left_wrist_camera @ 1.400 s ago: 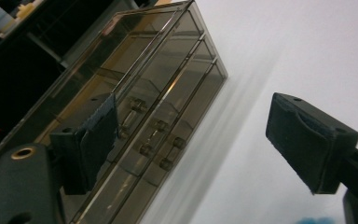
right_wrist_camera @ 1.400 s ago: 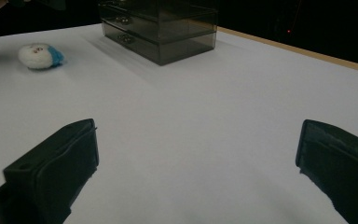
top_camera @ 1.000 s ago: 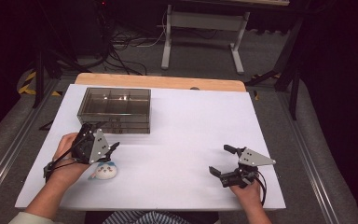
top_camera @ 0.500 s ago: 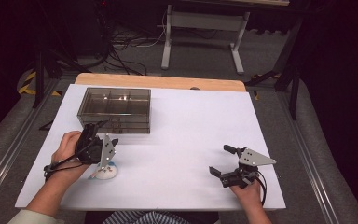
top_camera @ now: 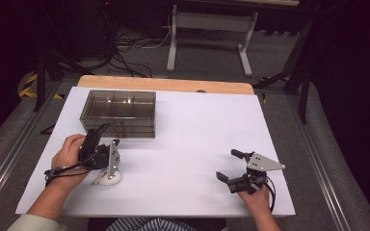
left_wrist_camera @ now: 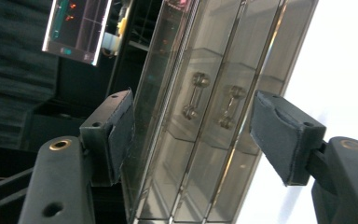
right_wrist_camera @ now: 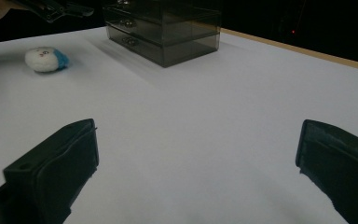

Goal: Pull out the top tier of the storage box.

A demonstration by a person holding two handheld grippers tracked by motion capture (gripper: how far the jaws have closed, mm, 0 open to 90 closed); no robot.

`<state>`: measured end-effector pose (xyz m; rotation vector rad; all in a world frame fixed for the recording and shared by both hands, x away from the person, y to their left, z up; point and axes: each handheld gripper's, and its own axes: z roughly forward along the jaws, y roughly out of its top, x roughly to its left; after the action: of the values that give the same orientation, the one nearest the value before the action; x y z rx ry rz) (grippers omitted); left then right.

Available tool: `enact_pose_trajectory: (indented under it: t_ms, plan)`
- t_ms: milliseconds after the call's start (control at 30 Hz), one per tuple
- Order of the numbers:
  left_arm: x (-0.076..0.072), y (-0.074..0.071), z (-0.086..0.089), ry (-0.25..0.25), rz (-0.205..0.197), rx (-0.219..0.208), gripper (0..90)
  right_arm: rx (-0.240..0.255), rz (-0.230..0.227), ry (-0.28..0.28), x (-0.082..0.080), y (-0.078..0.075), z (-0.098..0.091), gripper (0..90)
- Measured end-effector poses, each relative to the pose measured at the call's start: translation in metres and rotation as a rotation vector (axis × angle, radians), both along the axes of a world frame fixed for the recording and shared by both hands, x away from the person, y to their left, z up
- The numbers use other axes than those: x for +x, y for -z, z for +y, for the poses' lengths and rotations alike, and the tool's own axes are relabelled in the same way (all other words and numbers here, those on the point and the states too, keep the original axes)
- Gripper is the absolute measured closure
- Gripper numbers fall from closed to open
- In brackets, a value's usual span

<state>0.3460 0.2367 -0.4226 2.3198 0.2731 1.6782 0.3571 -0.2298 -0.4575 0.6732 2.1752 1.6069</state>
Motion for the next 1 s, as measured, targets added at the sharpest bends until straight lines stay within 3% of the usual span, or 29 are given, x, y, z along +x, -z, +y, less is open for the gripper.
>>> enact_pose_trajectory:
  t_ms: [233,267,433,533,867,1000]
  plan:
    - [0.003,0.004,0.001,-0.007,-0.044,0.030,38.2,0.001,0.003,-0.002,0.000,0.000,0.001,0.0]
    - [0.003,0.007,0.000,-0.020,-0.069,0.050,40.0,0.001,0.004,-0.001,0.000,0.000,0.001,0.0]
    - [0.004,0.012,-0.004,-0.055,-0.121,0.101,46.6,0.002,0.002,-0.004,0.000,0.000,0.000,0.0]
    - [0.005,0.014,-0.004,-0.061,-0.128,0.098,48.2,0.004,0.003,-0.005,0.000,0.000,0.000,0.0]
    - [0.009,0.023,-0.005,-0.086,-0.168,0.156,52.8,0.007,0.007,-0.007,0.000,0.000,0.000,0.0]
    - [0.011,0.025,-0.006,-0.088,-0.166,0.170,54.8,0.010,0.007,-0.007,0.000,0.001,0.000,0.0]
